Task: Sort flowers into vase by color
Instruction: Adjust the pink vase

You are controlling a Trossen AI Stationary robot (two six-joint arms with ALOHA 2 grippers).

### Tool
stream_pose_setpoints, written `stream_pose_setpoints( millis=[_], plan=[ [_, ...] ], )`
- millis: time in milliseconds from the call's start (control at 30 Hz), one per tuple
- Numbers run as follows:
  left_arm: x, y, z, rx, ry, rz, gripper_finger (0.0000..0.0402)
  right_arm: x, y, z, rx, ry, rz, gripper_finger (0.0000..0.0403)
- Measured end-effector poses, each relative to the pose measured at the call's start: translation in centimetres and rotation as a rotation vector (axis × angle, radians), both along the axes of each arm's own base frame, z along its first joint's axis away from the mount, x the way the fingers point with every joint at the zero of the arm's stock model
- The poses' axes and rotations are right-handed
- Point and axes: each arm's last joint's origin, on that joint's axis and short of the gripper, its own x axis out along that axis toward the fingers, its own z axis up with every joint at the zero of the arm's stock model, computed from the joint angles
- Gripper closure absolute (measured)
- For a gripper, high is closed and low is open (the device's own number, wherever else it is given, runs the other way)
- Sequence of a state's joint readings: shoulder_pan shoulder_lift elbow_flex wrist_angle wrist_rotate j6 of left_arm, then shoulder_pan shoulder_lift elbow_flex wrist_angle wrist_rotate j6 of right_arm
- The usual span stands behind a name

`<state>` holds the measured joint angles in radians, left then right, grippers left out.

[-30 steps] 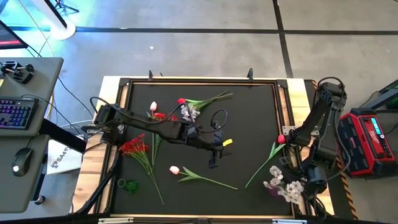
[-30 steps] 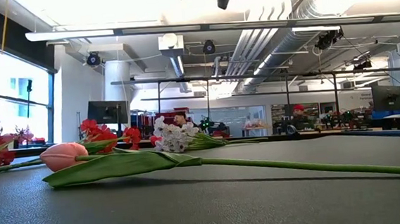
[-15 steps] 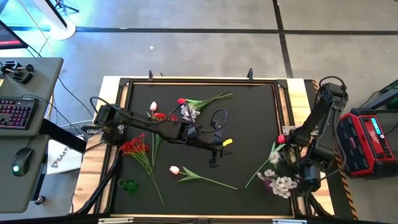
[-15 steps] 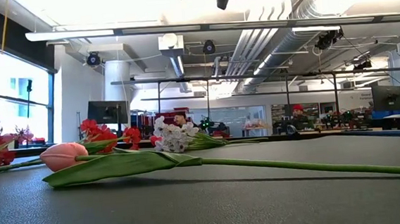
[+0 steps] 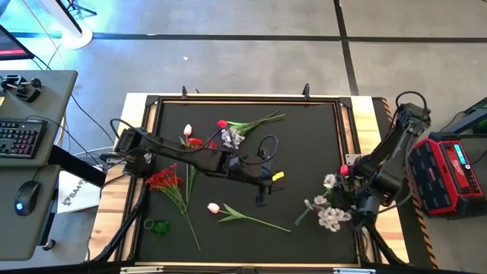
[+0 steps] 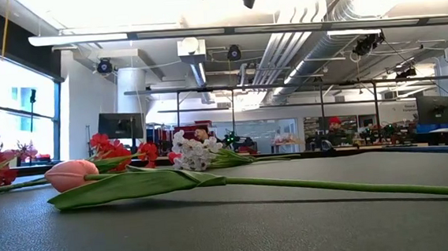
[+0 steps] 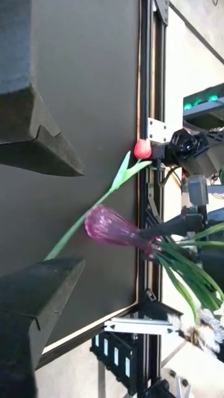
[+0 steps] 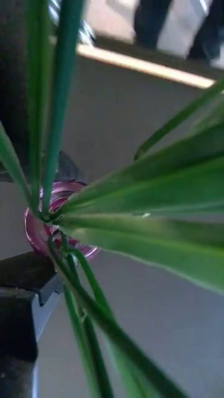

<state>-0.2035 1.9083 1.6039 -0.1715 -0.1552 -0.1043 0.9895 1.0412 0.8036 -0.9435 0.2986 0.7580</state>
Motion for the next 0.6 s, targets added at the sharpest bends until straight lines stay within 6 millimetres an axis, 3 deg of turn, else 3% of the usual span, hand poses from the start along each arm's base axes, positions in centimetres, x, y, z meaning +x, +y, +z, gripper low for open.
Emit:
stream_pose_setpoints(
  millis=[333,600],
  plan=[
    [-1.2,0.3,0.6,-0.02,0.07,0.052,0.0195,3.5,-1.9,0.0,-0.041,-0.057,-0.056,0.0281],
    [-3.6,1.1,3.5,0.017,0.074,0.105,0.0195,5.2,-3.3,1.2,0.019,-0.062,-0.127,0.0281]
  ],
)
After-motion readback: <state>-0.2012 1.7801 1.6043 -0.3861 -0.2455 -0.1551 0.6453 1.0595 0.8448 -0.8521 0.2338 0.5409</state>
